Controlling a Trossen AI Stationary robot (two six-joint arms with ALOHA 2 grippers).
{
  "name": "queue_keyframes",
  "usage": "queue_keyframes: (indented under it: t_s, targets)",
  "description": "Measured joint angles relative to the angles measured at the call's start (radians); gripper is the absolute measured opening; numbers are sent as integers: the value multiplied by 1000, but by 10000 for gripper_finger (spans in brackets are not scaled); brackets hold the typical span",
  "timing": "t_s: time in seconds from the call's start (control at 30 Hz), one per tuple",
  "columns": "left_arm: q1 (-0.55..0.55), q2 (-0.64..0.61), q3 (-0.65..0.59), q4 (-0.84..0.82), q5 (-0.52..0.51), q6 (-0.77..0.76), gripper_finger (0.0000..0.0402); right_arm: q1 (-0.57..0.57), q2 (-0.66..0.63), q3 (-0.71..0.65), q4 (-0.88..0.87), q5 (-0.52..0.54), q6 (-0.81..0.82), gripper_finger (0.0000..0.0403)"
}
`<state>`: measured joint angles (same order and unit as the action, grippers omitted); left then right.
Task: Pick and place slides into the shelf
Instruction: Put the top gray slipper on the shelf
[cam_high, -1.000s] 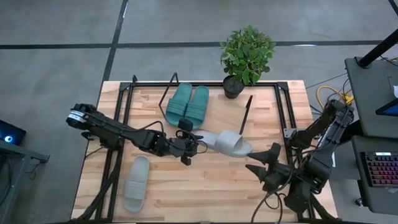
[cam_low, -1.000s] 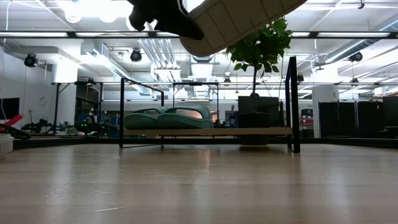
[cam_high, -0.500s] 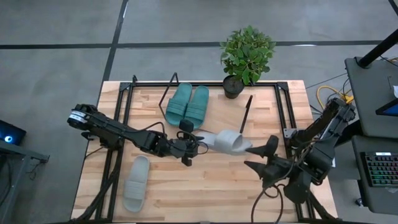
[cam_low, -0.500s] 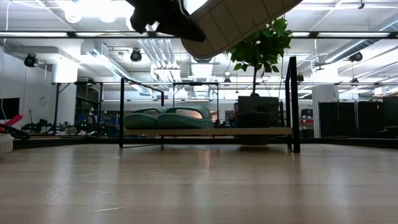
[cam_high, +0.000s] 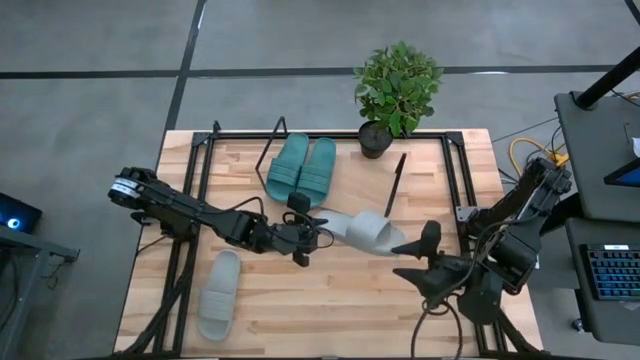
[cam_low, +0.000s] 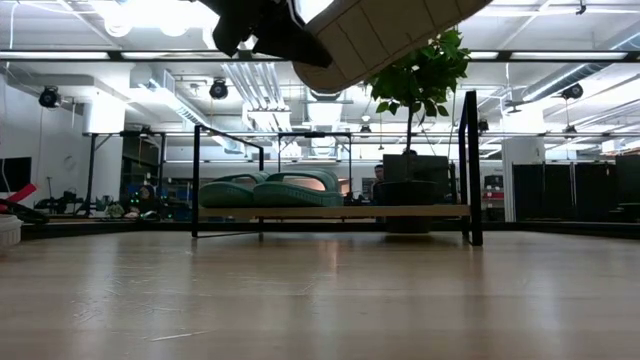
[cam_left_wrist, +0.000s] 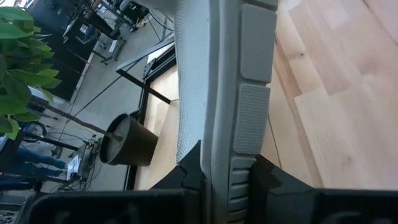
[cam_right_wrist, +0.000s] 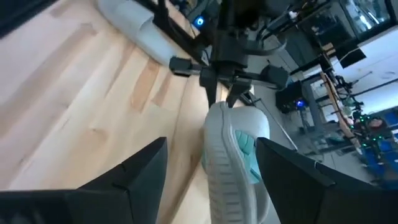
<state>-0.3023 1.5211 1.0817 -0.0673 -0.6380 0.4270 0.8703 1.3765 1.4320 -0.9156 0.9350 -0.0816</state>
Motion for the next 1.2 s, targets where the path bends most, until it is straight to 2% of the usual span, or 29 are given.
queue_keyframes:
  t_s: [0.4, 0.67, 0.77, 0.83, 0.9, 1.0, 1.2]
  targets:
    - [0, 0, 0, 8, 0, 7, 31, -46, 14, -4, -59, 28, 3, 236]
    - [1, 0, 0, 8, 1, 7, 31, -119, 28, -18, -102, -51, 58, 222]
    - [1, 0, 0, 7, 2, 5, 31, -119, 35, -22, -102, -48, 33, 198]
    - [1, 0, 0, 8, 2, 5, 31, -118, 40, -23, -101, -44, 23, 167]
    - [1, 0, 0, 8, 2, -1, 33, -118, 39, -30, -101, -35, 21, 122]
    - [2, 0, 0, 6, -1, -4, 58, -118, 39, -51, -101, -7, 42, 38]
    - [0, -32, 0, -43, -11, -25, 116, -95, 40, -131, -95, 173, 112, 26]
